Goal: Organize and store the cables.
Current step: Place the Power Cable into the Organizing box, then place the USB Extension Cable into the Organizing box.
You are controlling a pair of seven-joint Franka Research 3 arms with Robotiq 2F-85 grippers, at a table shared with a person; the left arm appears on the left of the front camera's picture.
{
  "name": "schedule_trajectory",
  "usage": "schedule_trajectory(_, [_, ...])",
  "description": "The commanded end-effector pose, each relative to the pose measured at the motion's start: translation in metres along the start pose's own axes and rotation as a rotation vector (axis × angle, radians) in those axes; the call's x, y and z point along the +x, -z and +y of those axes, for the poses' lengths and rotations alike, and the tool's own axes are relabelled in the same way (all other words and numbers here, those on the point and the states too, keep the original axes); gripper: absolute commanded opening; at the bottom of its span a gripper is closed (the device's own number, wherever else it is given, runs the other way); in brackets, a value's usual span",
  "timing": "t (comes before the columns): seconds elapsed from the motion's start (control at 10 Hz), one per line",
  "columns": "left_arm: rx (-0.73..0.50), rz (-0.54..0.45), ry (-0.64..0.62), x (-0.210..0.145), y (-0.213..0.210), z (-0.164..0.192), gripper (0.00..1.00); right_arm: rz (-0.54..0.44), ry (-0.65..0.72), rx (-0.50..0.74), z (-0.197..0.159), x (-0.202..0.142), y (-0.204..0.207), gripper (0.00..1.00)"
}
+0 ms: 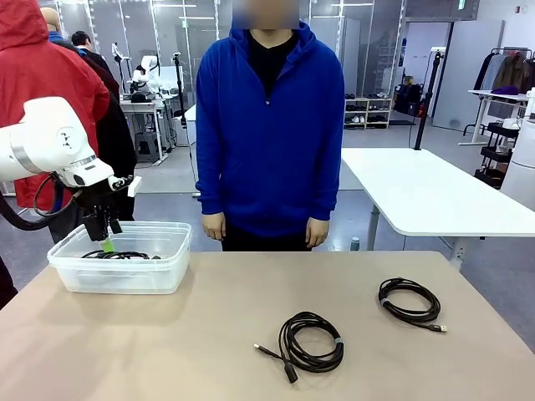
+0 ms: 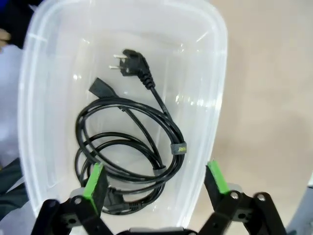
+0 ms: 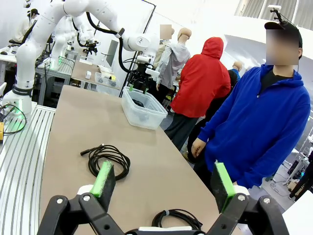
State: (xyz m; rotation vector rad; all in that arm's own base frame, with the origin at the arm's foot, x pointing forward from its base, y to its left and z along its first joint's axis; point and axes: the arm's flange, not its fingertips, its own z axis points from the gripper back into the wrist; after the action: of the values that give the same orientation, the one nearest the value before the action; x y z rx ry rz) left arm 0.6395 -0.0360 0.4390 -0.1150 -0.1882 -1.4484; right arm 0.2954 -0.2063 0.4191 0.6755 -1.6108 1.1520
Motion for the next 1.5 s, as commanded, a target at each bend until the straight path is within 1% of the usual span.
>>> schedule_trajectory(0.0, [-0.024, -0.014, -0.004, 0.000, 0.002, 0.002, 1.00, 0.008, -0.020, 0.002, 0.001, 0.000, 0.000, 1.00])
schedule_trajectory(1.2, [-0.024, -0.014, -0.004, 0.000, 0.002, 0.002, 1.00, 0.008, -0.020, 0.002, 0.001, 0.000, 0.000, 1.00])
schedule_trajectory(1.3, [-0.010, 0.000, 0.001, 0.000, 0.004, -0.001, 1.00, 0.000, 0.000, 0.000, 0.000, 0.000, 0.000, 1.00])
schedule_trajectory(1.4, [-0.013, -0.014, 0.026, -0.005, -0.010, -0.010, 1.00, 0.140, 0.031, 0.013, 0.002, 0.009, -0.002, 1.00])
